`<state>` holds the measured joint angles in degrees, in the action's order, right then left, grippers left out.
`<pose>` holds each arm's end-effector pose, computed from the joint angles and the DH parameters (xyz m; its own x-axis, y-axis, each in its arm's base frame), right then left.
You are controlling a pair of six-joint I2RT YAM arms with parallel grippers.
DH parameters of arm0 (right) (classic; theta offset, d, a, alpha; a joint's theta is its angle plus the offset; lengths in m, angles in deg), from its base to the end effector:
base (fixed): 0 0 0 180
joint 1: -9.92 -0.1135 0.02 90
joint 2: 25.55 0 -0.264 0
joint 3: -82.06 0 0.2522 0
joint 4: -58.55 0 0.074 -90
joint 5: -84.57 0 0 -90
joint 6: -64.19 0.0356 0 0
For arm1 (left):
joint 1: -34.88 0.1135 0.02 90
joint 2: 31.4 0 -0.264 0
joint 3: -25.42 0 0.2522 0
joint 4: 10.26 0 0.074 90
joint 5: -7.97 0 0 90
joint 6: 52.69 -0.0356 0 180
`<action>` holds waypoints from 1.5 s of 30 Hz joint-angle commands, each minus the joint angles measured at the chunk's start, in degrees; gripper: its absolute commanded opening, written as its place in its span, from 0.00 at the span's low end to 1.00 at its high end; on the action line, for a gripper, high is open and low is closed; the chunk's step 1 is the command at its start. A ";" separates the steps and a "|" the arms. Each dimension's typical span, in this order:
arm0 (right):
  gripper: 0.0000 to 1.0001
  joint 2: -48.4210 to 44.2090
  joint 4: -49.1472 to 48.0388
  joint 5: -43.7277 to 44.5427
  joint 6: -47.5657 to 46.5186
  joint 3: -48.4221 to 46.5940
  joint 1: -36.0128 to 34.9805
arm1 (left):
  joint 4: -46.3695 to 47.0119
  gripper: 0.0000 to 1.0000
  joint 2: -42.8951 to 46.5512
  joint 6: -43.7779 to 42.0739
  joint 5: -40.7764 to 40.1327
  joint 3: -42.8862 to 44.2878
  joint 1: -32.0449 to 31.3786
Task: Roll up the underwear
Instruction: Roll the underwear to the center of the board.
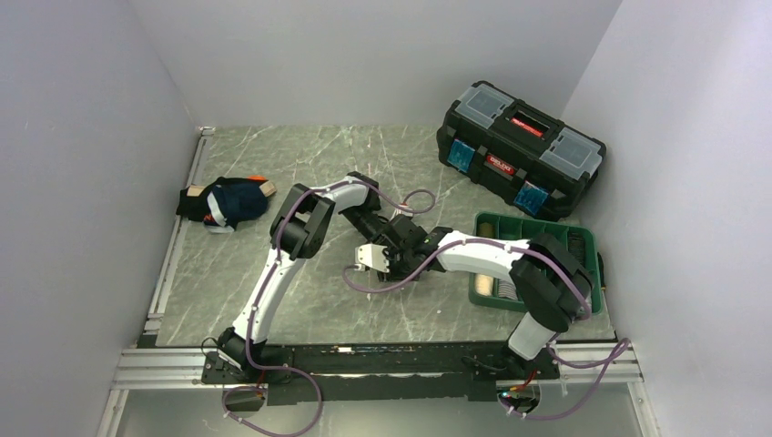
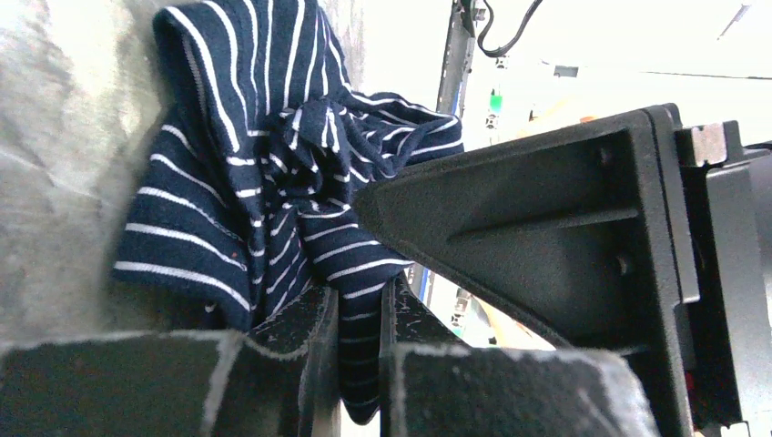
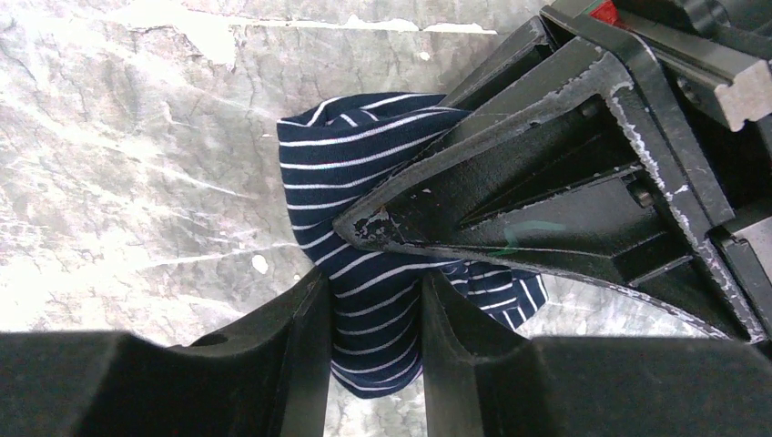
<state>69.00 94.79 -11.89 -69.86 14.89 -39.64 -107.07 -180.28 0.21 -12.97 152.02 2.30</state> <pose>0.2003 0.2412 0.1627 0.1307 -0.9117 -0.3894 -0.9709 -0.0382 -0.2365 0.3505 -0.2634 0.0785 -0.7020 0.7045 -0.1045 0.2925 0.1514 -0.9442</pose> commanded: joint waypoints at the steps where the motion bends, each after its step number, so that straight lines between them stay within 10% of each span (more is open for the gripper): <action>1: 0.19 5.51 4.18 -4.27 1.20 1.96 -0.26 | 0.82 0.08 -1.38 -3.81 -7.10 -0.80 -0.15; 14: 0.00 5.48 10.91 -10.21 4.04 1.04 -0.28 | 4.81 0.37 3.15 0.05 -12.13 -2.45 2.14; 32: 0.00 5.83 14.93 -14.71 5.91 -1.64 2.13 | 4.88 0.43 14.32 -3.40 -12.83 -8.43 10.10; 45: 0.00 14.91 29.12 -29.74 -0.12 -15.75 12.30 | 29.03 0.44 41.74 6.66 -19.35 -36.67 22.47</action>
<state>77.04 108.30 -32.22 -67.22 3.05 -30.40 -91.00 -148.83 2.57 -28.43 123.30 22.34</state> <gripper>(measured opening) 0.353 0.426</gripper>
